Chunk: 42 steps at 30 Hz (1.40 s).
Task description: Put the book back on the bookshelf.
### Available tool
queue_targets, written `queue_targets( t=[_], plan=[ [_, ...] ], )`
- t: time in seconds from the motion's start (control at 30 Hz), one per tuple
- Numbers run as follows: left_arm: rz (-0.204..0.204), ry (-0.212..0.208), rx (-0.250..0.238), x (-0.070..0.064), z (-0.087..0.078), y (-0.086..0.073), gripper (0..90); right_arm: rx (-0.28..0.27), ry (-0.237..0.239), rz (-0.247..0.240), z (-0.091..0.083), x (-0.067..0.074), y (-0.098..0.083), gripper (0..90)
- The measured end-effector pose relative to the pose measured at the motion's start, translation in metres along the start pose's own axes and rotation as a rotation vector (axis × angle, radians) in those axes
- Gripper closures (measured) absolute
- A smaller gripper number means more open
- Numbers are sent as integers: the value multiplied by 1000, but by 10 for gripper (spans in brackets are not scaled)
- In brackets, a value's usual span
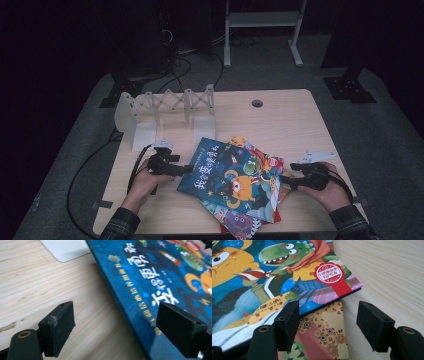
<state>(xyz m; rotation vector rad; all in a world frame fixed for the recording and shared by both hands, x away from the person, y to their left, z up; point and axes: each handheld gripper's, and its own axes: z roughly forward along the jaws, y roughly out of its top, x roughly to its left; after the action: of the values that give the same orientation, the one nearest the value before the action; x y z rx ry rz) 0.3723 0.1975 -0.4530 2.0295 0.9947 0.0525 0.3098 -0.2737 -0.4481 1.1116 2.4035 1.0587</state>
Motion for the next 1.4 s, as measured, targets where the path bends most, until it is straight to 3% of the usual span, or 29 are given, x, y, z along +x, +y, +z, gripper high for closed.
queue_targets(
  t=[0.07, 0.2, 0.23, 0.33, 0.4, 0.5, 0.6, 0.9, 1.07, 1.13, 1.17, 1.23, 1.4],
  plan=[
    [17, -3, 24, -2, 3, 2, 147, 0, 0, -2, 0, 0, 0, 338],
    [-35, -42, 66, 0, 8, 5, 143, -2, 0, -3, 0, 0, 0, 341],
    [-37, -62, 92, 1, 10, 7, 138, -2, 0, -4, 0, 0, 0, 342],
    [-106, -143, 156, 1, 16, 10, 122, -4, 1, -5, 0, 1, -1, 349],
    [-101, -148, 184, -1, 20, 11, 109, -6, 2, -5, 0, 0, -1, 350],
    [-95, -153, 181, -2, 25, 13, 101, -7, 3, -4, 0, 0, -1, 350],
    [-105, -193, 224, -1, 31, 14, 78, -10, 3, -4, 1, 1, -1, 356],
    [-56, -199, 209, -7, 37, 14, 20, -9, -2, -8, 1, 2, -2, 360],
    [-12, -222, 150, -5, 37, 9, 9, -3, -3, -13, 1, 2, -2, 356],
    [35, -234, 98, -5, 36, 6, 10, -3, -4, -13, 1, 2, -2, 356],
    [37, -260, 89, -3, 36, 5, 29, -3, -3, -14, 1, 2, -2, 355],
    [1, -264, 110, 0, 38, 4, 35, -3, -3, -13, 1, 2, -2, 355],
    [21, -280, 89, 2, 38, 2, 17, -1, -5, -12, 1, 2, -2, 353]
  ],
)
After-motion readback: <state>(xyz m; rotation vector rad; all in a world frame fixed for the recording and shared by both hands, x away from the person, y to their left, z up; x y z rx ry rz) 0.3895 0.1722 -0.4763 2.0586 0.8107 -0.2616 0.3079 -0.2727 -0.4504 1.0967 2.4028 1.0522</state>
